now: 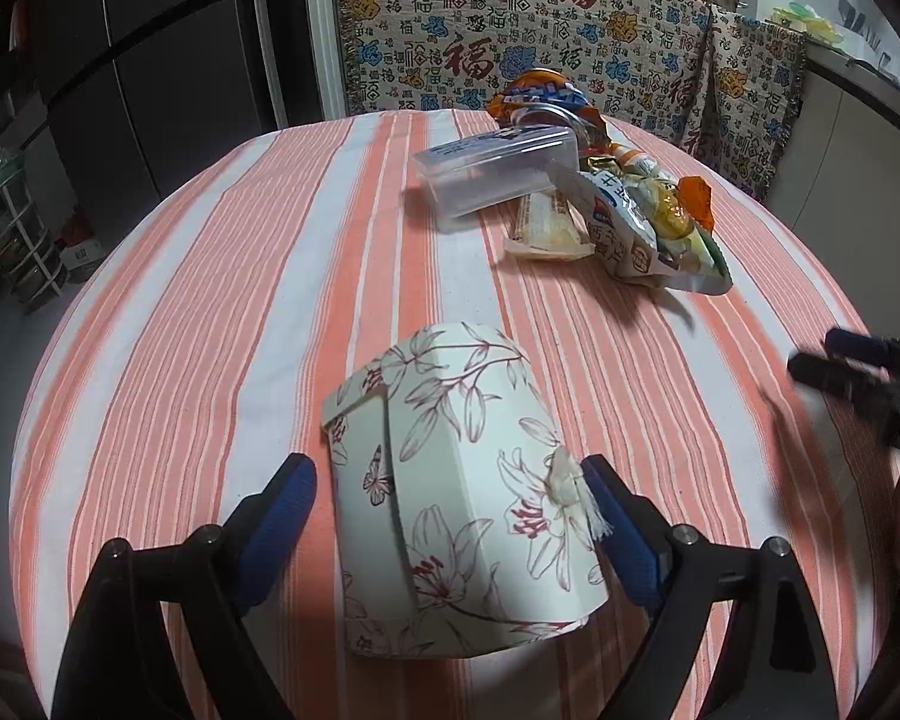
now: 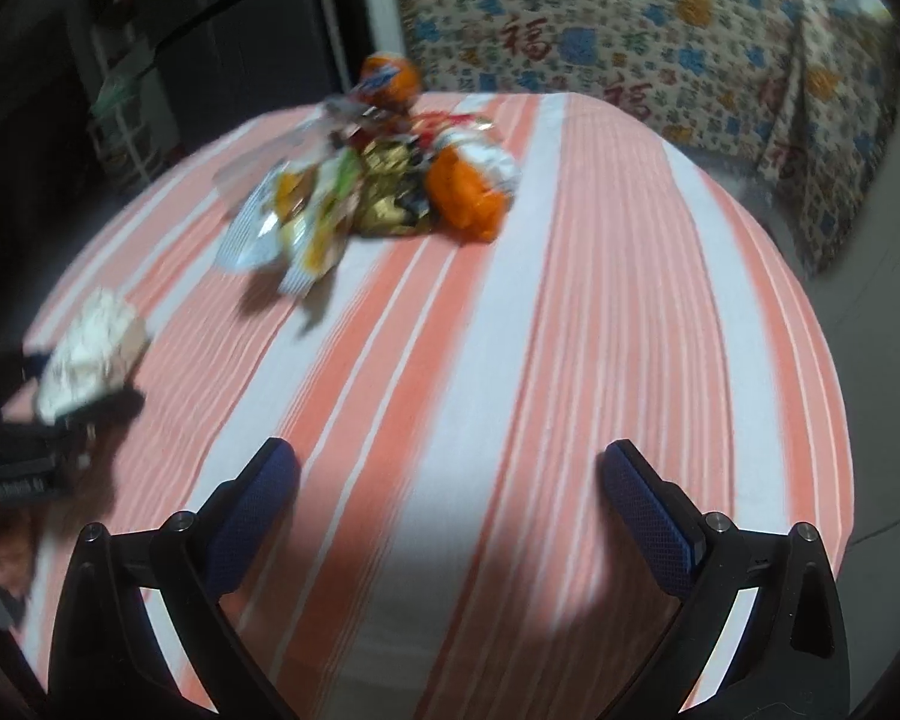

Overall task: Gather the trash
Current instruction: 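Hold the floral box with the left tool while the right tool grasps the orange-white wrapped package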

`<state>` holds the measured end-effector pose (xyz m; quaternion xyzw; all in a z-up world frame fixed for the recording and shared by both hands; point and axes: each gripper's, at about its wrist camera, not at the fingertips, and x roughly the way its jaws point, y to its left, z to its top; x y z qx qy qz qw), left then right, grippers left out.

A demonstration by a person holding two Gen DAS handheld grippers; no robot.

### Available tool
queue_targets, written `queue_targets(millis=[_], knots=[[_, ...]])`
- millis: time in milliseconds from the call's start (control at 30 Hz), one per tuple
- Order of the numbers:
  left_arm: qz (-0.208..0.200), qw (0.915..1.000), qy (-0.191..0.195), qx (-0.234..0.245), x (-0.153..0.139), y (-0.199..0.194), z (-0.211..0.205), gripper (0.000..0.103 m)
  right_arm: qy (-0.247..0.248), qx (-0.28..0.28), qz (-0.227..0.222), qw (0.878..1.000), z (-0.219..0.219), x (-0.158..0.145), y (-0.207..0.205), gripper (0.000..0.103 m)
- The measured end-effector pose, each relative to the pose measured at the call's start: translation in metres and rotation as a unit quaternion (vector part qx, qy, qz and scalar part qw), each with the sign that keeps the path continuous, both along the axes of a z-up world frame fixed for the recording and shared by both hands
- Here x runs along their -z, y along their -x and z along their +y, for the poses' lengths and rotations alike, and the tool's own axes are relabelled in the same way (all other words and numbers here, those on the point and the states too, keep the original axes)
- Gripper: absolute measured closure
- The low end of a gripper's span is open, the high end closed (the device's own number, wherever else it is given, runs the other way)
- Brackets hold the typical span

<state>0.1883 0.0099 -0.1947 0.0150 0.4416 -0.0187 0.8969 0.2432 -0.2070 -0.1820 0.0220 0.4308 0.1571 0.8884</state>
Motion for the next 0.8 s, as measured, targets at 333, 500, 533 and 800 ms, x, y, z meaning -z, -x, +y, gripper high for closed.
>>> queue_targets(millis=[333, 500, 533, 800], knots=[[0.0, 1.0, 0.0, 0.0, 0.0, 0.001, 0.0, 0.012, -0.087, 0.021, 0.013, 0.996, 0.001, -0.027, -0.101, 0.023], [0.0, 1.0, 0.0, 0.0, -0.001, 0.001, 0.0, 0.012, -0.102, 0.045, 0.068, 0.991, 0.007, -0.01, -0.144, 0.034], [0.0, 1.0, 0.0, 0.0, -0.001, 0.001, 0.0, 0.012, -0.105, 0.042, 0.081, 0.99, 0.008, -0.005, -0.147, 0.039], [0.0, 1.0, 0.0, 0.001, 0.0, 0.001, 0.0, 0.012, -0.011, 0.032, -0.005, 0.999, 0.001, -0.032, -0.077, 0.059]])
